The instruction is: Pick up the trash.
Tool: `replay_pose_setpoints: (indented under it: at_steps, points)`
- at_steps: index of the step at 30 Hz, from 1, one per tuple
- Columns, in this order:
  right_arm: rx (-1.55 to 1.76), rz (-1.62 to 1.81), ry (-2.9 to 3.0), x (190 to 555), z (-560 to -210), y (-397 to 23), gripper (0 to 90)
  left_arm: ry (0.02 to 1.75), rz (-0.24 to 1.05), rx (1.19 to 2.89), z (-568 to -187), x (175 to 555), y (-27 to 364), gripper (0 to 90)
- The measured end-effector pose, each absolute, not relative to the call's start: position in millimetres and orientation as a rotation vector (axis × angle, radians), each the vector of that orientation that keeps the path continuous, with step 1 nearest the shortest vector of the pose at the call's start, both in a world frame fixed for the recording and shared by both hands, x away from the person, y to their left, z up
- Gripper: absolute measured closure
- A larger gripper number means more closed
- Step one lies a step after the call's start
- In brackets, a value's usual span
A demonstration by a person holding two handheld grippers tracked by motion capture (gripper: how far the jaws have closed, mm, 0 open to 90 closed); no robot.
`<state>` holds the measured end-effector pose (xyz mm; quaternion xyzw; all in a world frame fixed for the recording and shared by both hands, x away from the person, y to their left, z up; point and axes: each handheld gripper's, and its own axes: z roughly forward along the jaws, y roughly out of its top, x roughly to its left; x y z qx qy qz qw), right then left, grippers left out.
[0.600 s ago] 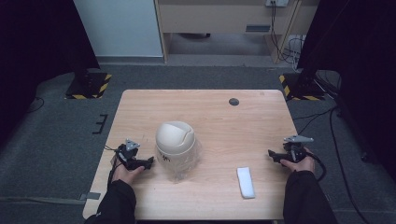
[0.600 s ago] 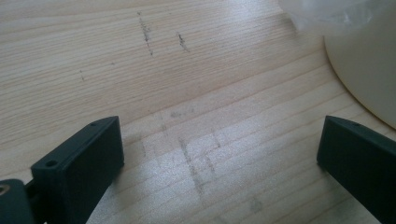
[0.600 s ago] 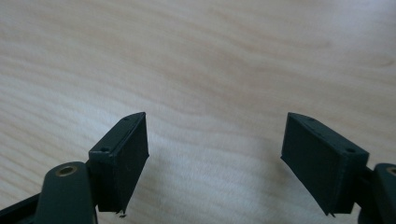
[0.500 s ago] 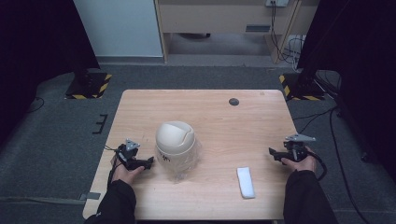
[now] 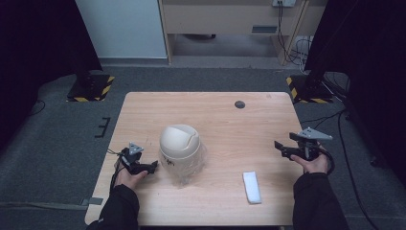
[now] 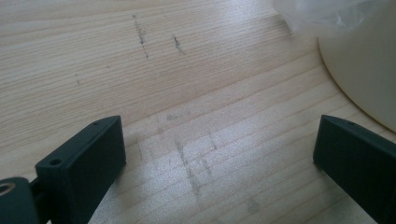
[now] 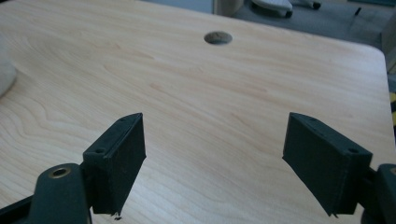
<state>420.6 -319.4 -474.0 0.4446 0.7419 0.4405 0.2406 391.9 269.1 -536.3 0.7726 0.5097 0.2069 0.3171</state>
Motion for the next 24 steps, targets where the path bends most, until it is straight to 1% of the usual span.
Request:
replay_pose_setpoints:
  at_steps: [1,6,8,11,12,15,16,17,24]
  points:
    - [1.216,1.205,2.030,420.6,-474.0,-319.4,20.9,1.341,0.545,2.034,-536.3,391.9,269.1,1.5]
    - [1.148,1.278,2.011,420.3,-451.6,-312.5,19.9,1.341,0.545,2.037,-536.4,392.2,268.7,1.0]
    - [1.137,1.285,2.008,420.7,-449.0,-310.8,19.6,1.341,0.545,2.036,-536.4,392.2,268.6,1.0]
    - [1.086,1.299,2.022,421.6,-437.2,-301.9,19.2,1.342,0.545,2.037,-536.5,392.3,268.3,0.7]
    - [1.040,1.321,2.027,422.0,-428.5,-295.0,19.2,1.342,0.544,2.039,-536.5,392.5,268.1,0.3]
    - [1.001,1.340,2.032,422.4,-421.2,-289.9,19.1,1.342,0.544,2.040,-536.5,392.6,267.9,0.0]
    - [0.953,1.364,2.050,422.5,-412.8,-284.7,18.7,1.342,0.543,2.041,-536.5,392.7,267.8,0.0]
    - [0.953,1.364,2.050,422.5,-412.8,-284.7,18.7,1.342,0.543,2.041,-536.5,392.7,267.8,0.0]
    - [0.822,1.464,2.062,422.4,-384.5,-262.9,18.1,1.342,0.543,2.041,-536.6,392.7,267.7,0.0]
